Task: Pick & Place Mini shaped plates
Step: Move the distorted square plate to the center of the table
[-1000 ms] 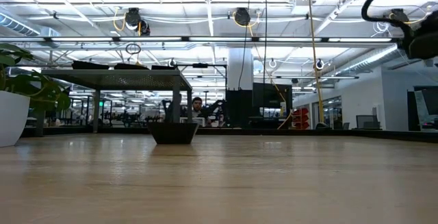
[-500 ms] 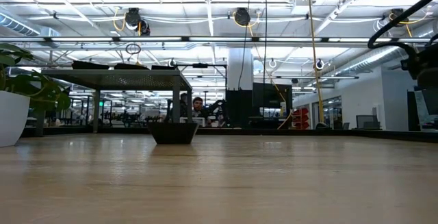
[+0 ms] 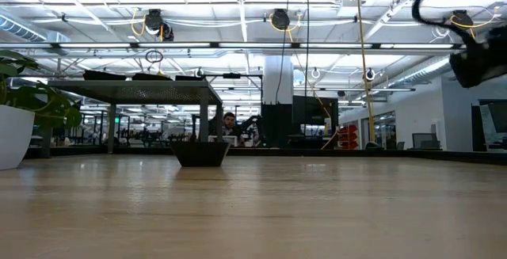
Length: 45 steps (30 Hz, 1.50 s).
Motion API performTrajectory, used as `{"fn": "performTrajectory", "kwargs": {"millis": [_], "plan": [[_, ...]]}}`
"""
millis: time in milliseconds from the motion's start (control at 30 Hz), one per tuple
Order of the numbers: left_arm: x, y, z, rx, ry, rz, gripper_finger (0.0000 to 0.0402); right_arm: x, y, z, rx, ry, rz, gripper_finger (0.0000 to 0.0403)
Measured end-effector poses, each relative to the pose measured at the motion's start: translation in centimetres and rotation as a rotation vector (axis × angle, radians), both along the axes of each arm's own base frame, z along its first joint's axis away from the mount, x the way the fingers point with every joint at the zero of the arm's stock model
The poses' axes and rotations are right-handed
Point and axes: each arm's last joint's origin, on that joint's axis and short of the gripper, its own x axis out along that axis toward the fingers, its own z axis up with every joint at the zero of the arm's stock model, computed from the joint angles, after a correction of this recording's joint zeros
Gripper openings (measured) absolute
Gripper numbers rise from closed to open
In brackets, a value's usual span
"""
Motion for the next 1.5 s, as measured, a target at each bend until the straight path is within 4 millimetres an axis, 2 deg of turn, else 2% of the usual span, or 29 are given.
{"fn": "performTrajectory", "kwargs": {"millis": [167,300,500,600,733,867,1100,1367,1500], "plan": [[0.0,0.0,0.0,-0.006,-0.002,0.000,0.0093,2.4,0.9,0.9,-0.024,-0.280,0.201,0.0001],[0.0,0.0,0.0,-0.035,-0.009,0.000,0.0093,5.2,0.6,1.9,-0.085,-0.545,0.300,0.0000],[0.0,-0.1,0.0,-0.091,-0.023,-0.001,0.0093,9.0,-2.7,3.4,-0.175,-0.769,0.315,0.0000],[0.0,-0.4,0.0,-0.136,-0.034,-0.012,0.0093,10.7,-4.4,3.5,-0.227,-0.853,0.290,0.0000],[0.1,-1.1,0.0,-0.156,-0.033,-0.090,0.0093,13.1,-5.5,3.5,-0.295,-0.987,0.322,0.0000],[0.1,-2.1,0.0,-0.186,-0.030,-0.182,0.0093,15.3,-5.9,2.1,-0.311,-0.949,0.393,0.0000],[0.1,-3.6,0.0,-0.211,-0.026,-0.261,0.0093,19.9,-4.7,0.2,-0.312,-0.918,0.655,0.0000],[0.0,-4.8,0.0,-0.210,-0.022,-0.303,0.0093,24.6,-3.6,-0.1,-0.500,-0.931,0.919,0.0000],[-0.1,-5.1,0.0,-0.210,-0.021,-0.314,0.0093,26.2,-3.2,-1.1,-0.530,-0.924,0.967,0.0000]]}}
